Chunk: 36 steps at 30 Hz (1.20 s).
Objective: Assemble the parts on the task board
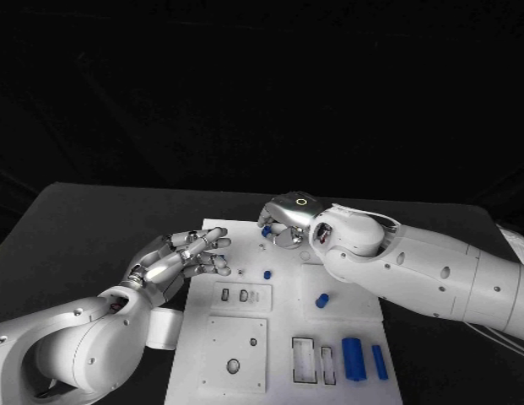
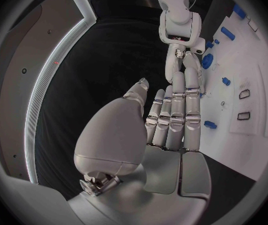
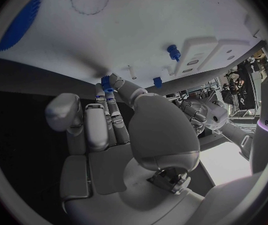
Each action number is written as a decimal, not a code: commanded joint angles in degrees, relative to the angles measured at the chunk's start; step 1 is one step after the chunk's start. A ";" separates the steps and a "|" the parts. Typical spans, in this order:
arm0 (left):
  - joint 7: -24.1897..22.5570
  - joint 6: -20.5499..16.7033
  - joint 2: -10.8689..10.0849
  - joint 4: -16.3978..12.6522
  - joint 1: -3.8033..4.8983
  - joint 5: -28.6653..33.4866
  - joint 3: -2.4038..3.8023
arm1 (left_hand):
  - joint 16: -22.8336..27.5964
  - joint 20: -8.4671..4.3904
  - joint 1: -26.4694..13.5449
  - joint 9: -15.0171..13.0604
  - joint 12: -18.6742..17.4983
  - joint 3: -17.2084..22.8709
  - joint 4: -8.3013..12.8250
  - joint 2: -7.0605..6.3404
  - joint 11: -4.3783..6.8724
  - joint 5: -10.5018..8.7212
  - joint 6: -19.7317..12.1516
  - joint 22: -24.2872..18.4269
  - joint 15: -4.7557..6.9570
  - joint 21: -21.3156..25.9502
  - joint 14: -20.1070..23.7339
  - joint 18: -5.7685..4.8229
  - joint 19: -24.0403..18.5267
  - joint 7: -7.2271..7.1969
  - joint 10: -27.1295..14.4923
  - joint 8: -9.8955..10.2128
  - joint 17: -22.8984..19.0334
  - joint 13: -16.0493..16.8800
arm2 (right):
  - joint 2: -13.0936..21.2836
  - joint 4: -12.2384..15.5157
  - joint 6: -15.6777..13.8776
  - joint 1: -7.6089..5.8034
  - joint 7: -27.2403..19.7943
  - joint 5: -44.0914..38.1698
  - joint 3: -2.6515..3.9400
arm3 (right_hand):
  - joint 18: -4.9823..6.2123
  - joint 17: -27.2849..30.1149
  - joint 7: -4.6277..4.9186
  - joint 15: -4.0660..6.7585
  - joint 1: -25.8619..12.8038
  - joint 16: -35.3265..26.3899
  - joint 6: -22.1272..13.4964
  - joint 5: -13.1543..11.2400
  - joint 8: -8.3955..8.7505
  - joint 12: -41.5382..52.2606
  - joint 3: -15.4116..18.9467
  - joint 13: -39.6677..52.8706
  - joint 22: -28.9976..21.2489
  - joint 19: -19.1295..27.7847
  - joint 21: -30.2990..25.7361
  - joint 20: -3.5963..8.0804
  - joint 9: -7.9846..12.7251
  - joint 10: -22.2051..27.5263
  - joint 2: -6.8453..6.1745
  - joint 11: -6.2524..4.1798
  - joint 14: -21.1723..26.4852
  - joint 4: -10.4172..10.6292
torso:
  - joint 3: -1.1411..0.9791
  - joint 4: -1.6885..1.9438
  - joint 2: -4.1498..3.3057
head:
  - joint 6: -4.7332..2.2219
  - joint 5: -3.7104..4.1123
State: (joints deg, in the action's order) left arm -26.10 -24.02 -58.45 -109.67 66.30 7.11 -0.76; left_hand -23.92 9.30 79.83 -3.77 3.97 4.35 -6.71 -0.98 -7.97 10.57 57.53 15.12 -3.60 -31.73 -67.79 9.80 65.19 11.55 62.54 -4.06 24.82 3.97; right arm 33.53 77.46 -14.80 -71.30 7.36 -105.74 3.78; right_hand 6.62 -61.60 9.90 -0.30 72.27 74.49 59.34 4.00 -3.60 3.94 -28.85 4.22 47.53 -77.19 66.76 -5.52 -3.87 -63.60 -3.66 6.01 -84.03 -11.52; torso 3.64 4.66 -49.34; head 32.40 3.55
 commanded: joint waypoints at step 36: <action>0.06 1.29 0.68 1.19 0.10 0.44 0.04 | -0.08 0.04 0.57 0.07 -0.31 0.74 0.52 -0.21 -0.26 -0.12 -0.52 0.15 -0.25 -0.33 1.10 0.51 -1.10 0.41 -0.71 0.35 0.25 -0.10 | 21.36 12.71 3.87 -0.06 7.73 13.11 1.18 | -1.67 -19.27 -2.54 2.42 3.85 11.33 -2.16 6.26 -1.06 59.29 23.68 58.63 15.62 -5.20 10.04 2.15 -0.34 -14.30 -5.92 -3.76 -4.29 22.46 | -0.54 -1.57 0.20 | -0.45 0.78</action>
State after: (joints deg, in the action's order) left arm -25.83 -23.89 -57.93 -108.47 66.33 7.32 -0.76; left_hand -23.92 9.19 79.83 -3.78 3.97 4.90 -6.16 -0.98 -8.18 10.57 57.32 15.22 -3.79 -31.73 -67.18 9.79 64.47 11.76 62.34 -3.86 24.97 3.93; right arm 54.99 90.33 -14.22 -71.39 13.21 -94.18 4.93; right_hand 6.04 -74.95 7.35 2.67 75.49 85.68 57.53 10.21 -4.78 62.10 -5.23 61.56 62.98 -82.28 76.62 -2.97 -4.23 -77.46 -9.58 2.40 -83.99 10.51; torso 3.07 3.04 -49.12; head 31.94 4.24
